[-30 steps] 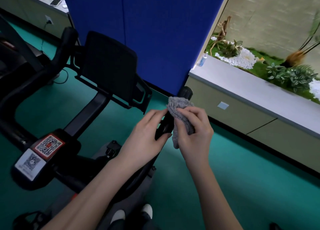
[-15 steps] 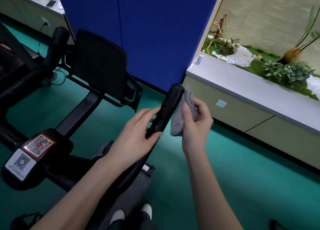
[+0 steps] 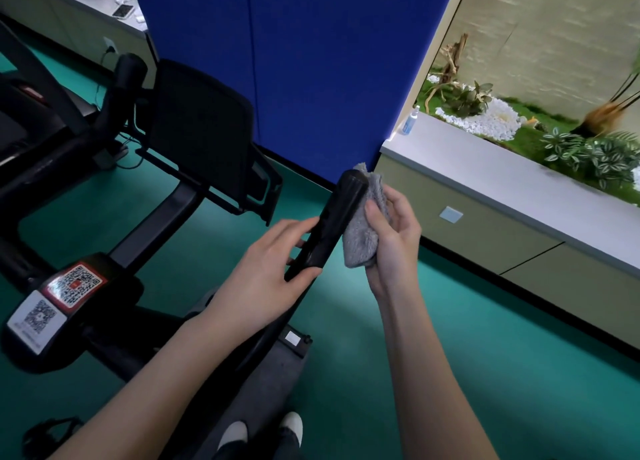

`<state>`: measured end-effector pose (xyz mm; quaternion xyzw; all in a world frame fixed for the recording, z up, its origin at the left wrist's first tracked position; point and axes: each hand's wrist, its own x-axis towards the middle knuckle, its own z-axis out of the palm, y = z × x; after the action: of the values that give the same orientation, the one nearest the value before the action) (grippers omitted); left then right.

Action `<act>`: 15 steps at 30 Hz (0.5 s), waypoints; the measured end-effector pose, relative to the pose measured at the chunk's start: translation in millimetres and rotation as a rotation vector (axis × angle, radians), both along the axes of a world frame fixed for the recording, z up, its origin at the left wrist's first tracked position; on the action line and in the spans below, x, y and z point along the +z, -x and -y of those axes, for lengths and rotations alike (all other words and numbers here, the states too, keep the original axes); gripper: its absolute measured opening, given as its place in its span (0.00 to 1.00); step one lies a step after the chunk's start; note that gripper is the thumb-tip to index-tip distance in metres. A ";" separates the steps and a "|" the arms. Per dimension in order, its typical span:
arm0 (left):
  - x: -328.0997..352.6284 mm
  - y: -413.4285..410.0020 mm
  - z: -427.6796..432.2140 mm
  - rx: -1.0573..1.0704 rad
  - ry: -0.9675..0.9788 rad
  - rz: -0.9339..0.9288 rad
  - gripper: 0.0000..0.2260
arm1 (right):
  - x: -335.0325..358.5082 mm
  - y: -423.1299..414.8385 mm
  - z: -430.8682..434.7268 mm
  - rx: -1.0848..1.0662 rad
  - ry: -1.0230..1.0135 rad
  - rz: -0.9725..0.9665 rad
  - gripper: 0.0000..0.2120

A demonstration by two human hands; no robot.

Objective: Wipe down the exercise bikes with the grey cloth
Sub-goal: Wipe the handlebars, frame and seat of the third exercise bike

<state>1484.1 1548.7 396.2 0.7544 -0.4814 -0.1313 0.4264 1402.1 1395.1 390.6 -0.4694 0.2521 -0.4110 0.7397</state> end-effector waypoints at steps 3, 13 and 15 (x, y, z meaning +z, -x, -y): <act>0.7 0.9 -0.5 0.007 0.001 -0.012 0.27 | -4.1 -0.5 0.5 0.157 -0.084 0.073 0.09; -1.7 -2.9 0.1 -0.012 0.006 -0.010 0.27 | -35.6 19.7 -37.9 0.250 -0.162 -0.030 0.12; -3.0 -3.6 0.3 -0.011 0.011 -0.002 0.27 | -41.5 24.7 -49.6 0.229 -0.155 -0.070 0.11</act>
<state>1487.7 1548.4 393.2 0.7494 -0.4860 -0.1318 0.4300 1377.4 1444.6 349.1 -0.4505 0.2536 -0.2867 0.8066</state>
